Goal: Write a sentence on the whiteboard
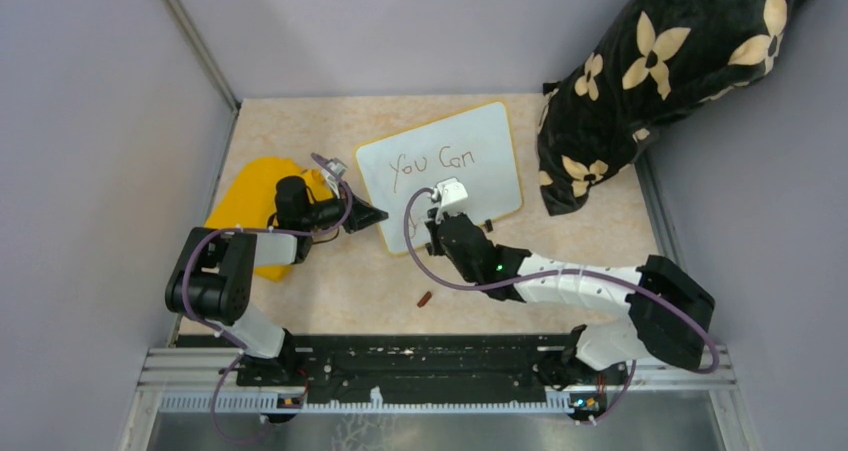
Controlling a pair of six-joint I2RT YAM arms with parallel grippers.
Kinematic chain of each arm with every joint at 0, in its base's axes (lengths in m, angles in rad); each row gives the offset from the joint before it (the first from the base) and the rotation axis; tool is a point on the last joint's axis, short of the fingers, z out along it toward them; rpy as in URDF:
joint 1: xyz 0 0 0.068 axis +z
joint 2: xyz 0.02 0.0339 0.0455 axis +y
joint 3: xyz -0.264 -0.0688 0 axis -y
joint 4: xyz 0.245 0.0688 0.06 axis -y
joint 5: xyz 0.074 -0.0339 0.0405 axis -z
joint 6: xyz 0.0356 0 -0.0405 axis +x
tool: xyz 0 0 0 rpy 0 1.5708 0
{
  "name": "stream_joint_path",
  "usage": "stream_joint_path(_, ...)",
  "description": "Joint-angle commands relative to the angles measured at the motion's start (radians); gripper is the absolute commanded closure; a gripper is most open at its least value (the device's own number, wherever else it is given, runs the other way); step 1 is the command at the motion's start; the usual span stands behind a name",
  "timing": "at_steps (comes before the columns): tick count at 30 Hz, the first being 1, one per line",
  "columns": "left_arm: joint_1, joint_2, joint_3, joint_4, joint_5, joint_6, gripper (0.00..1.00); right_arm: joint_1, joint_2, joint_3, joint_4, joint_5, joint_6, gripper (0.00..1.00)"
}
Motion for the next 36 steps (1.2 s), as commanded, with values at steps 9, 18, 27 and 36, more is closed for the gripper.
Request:
stream_joint_path(9, -0.02, 0.01, 0.005, -0.074, -0.051, 0.082, 1.0, -0.018, -0.131, -0.064, 0.068, 0.02, -0.004, 1.0)
stream_joint_path(18, -0.02, 0.012, 0.006, -0.08, -0.052, 0.087, 1.0, -0.018, -0.073, -0.028, 0.12, -0.048, -0.006, 1.0)
stream_joint_path(27, -0.02, 0.015, 0.008, -0.082, -0.051, 0.087, 1.0, -0.018, -0.027, -0.007, 0.117, -0.037, -0.004, 1.0)
stream_joint_path(36, -0.02, 0.014, 0.008, -0.083, -0.052, 0.089, 1.0, -0.02, 0.009, 0.005, 0.108, -0.036, 0.001, 1.0)
